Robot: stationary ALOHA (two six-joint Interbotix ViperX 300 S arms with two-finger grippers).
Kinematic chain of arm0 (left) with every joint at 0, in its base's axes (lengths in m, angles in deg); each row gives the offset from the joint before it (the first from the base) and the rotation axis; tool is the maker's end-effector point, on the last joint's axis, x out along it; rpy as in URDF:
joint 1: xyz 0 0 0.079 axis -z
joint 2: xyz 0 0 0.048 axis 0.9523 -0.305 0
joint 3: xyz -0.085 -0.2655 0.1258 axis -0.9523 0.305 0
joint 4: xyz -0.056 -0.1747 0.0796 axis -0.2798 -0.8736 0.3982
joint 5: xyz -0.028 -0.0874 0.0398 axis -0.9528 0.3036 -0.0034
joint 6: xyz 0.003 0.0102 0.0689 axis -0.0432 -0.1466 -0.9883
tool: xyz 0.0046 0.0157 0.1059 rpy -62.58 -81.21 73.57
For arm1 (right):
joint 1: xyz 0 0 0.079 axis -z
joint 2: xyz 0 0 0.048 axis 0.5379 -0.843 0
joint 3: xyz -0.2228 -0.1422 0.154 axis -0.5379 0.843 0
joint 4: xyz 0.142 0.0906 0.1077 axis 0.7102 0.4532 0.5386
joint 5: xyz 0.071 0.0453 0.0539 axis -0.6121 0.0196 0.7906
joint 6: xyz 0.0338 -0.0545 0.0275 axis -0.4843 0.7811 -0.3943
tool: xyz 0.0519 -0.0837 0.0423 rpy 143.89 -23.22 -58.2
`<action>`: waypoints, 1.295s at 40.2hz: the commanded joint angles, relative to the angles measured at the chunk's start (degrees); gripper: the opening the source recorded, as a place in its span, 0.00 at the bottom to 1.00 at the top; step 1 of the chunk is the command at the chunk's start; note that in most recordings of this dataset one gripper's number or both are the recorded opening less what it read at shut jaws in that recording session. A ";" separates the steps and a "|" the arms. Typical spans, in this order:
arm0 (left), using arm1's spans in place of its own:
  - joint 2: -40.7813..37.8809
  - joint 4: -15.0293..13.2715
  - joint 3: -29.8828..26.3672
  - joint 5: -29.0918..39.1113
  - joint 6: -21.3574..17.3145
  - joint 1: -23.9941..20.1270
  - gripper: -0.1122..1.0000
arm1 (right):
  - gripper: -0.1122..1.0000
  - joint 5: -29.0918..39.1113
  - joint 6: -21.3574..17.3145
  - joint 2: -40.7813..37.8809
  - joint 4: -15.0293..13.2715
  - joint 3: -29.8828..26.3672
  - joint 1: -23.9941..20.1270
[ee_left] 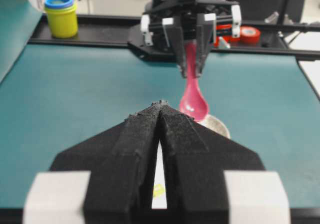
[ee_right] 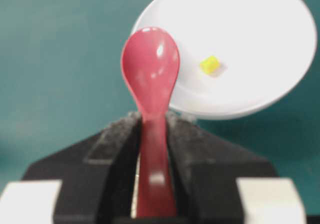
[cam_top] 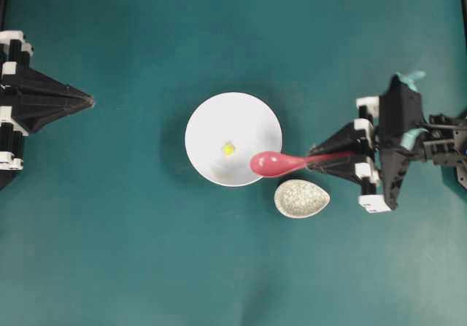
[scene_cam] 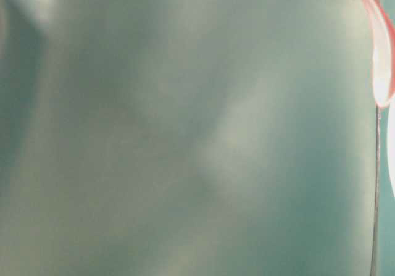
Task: Scoop the yellow hexagonal prism block from the bowl with a spoon using the right arm.
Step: 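Lift the red spoon off the spoon rest with the right gripper, then lower the spoon bowl into the white bowl and push under the yellow block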
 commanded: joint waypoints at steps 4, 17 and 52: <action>-0.18 0.18 -1.14 -0.09 -0.09 -0.09 0.09 | 0.31 8.26 0.44 -0.18 -0.18 -5.80 3.87; -0.09 0.18 -1.23 1.14 -0.09 -0.09 0.09 | 0.31 22.50 -0.26 -2.99 -0.18 -14.41 9.23; -0.09 0.18 -1.23 1.32 -0.09 -0.09 0.09 | 0.31 59.68 -5.63 -18.46 -7.21 -37.09 15.12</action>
